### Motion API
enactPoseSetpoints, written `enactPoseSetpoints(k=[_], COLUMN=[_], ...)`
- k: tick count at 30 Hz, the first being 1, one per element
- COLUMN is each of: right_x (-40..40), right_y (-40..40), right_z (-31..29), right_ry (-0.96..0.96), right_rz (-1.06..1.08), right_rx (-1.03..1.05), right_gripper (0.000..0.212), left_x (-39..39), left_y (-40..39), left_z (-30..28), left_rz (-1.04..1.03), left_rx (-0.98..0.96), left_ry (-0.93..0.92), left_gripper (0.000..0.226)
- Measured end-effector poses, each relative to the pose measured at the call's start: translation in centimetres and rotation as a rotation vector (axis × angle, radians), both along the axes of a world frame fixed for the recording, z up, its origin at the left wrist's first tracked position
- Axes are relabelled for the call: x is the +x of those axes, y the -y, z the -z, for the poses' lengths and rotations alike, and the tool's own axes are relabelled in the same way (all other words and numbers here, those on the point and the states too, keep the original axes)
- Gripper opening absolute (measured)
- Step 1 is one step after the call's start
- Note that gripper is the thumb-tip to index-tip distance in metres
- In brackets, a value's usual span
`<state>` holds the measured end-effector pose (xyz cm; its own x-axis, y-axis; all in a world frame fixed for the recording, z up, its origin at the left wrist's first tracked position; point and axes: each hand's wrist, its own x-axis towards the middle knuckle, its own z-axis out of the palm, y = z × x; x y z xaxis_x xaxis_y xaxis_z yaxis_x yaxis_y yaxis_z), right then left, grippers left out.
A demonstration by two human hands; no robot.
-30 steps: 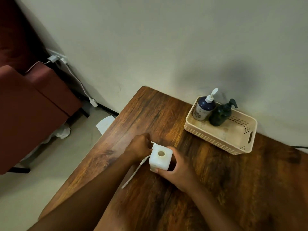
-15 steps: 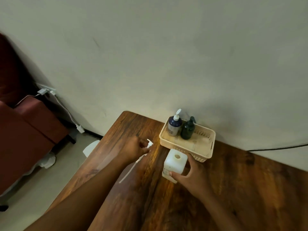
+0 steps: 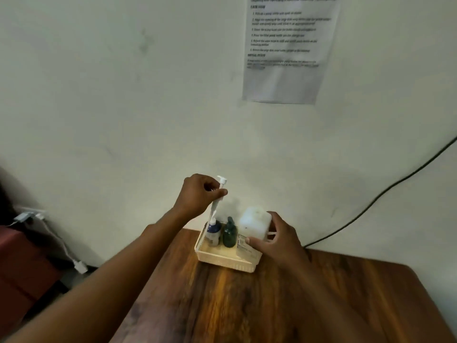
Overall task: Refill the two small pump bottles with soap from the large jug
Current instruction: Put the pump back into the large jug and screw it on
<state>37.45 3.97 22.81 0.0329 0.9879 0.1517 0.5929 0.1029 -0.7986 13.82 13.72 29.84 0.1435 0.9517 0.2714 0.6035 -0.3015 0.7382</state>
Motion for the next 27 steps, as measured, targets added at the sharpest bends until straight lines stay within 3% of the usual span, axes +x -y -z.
enactPoseSetpoints(k=[7, 14, 27], right_x=[2.5, 3.7, 3.4], right_y=[0.1, 0.5, 1.4], right_z=[-8.0, -13.5, -14.5], right_ry=[-0.03, -0.047, 0.0], right_rz=[0.028, 0.052, 0.035], right_rx=[0.154, 0.277, 0.293], right_gripper=[0.071, 0.066, 0.067], left_x=[3.5, 5.3, 7.8], left_y=[0.6, 1.7, 3.3], left_z=[-10.3, -17.7, -27.9], left_rz=[0.039, 0.077, 0.111], left_rx=[0.123, 0.245, 0.469], left_ry=[0.15, 0.25, 0.396], left_gripper=[0.032, 0.027, 0.027])
